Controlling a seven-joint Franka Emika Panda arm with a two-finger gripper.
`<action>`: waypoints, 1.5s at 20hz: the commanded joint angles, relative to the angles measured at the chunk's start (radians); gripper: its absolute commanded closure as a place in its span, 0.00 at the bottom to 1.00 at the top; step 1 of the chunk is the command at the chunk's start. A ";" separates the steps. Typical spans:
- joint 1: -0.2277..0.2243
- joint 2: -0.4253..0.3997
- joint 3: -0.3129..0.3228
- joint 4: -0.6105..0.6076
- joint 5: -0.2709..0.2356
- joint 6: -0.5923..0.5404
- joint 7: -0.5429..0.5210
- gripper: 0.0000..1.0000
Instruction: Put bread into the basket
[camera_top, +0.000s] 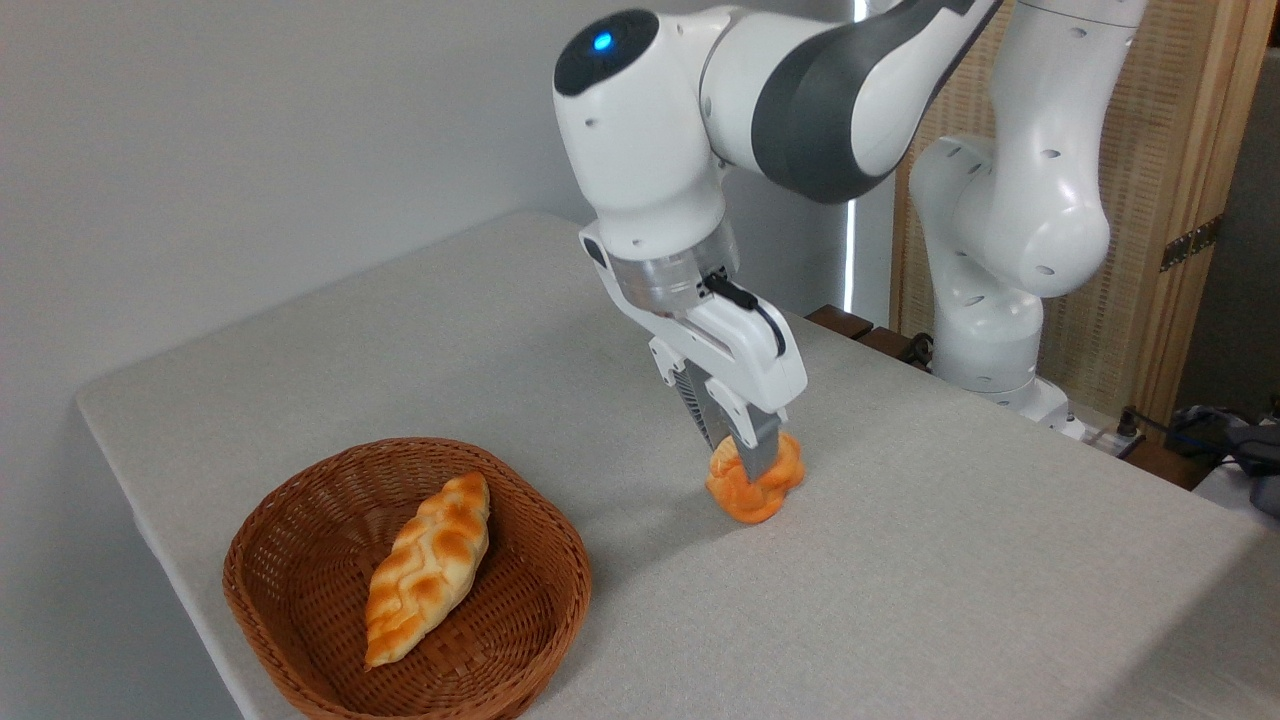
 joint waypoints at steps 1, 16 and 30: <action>-0.003 -0.012 0.002 0.030 0.008 -0.035 0.026 1.00; -0.005 0.001 -0.026 0.164 -0.106 0.272 0.036 1.00; -0.015 0.146 -0.031 0.162 -0.115 0.541 0.025 0.00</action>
